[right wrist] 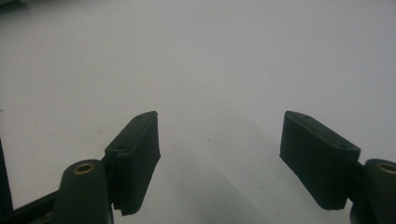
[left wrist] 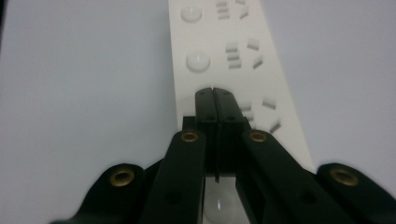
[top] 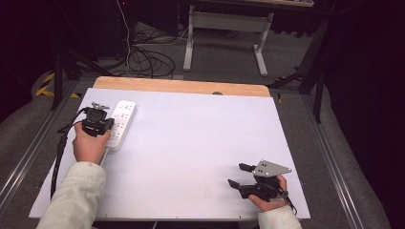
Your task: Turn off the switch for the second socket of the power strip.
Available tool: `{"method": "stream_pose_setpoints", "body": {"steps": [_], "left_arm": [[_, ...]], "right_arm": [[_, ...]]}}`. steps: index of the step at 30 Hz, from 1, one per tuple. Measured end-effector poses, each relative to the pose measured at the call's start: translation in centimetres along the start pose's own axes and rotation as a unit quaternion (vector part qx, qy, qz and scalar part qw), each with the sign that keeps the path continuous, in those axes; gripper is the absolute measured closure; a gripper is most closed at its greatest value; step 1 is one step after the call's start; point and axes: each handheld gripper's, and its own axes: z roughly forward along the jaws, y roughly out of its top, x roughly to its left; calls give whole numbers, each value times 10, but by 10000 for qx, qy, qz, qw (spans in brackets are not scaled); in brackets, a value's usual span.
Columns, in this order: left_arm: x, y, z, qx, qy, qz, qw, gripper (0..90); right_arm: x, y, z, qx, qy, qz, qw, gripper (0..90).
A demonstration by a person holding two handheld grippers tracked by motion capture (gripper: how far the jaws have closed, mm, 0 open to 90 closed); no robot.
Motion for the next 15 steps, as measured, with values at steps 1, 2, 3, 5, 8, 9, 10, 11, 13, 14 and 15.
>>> {"method": "stream_pose_setpoints", "body": {"steps": [1,2,3,5,8,9,10,11,13,14,15], "left_arm": [[0,0,0,0,0,0,10000,900],[0,0,-1,61,11,16,10000,900],[1,0,-2,106,-28,12,9999,900],[4,-1,-5,34,-69,-23,10000,900],[9,2,-14,-125,-177,-122,9997,900],[10,3,-17,-177,-220,-161,9995,900],[11,4,-19,-212,-249,-187,9993,900],[11,5,-21,-244,-256,-197,9992,900],[11,5,-26,-265,-305,-186,9990,900],[11,5,-27,-273,-342,-188,9989,900],[10,5,-29,-296,-355,-212,9987,900]], "right_arm": [[0,0,0,0,0,0,10000,288],[0,0,0,0,-2,1,10000,288],[0,0,0,2,-2,6,10000,288],[-1,0,1,17,-3,14,10000,288],[-1,0,3,32,-6,30,10000,296],[-1,0,3,32,-6,30,10000,296],[-1,1,3,27,-12,34,10000,296],[-1,1,3,22,-17,33,10000,296],[-1,1,3,18,-23,32,10000,296],[-1,1,3,22,-20,31,10000,296],[-1,1,3,27,-15,32,10000,296]]}}
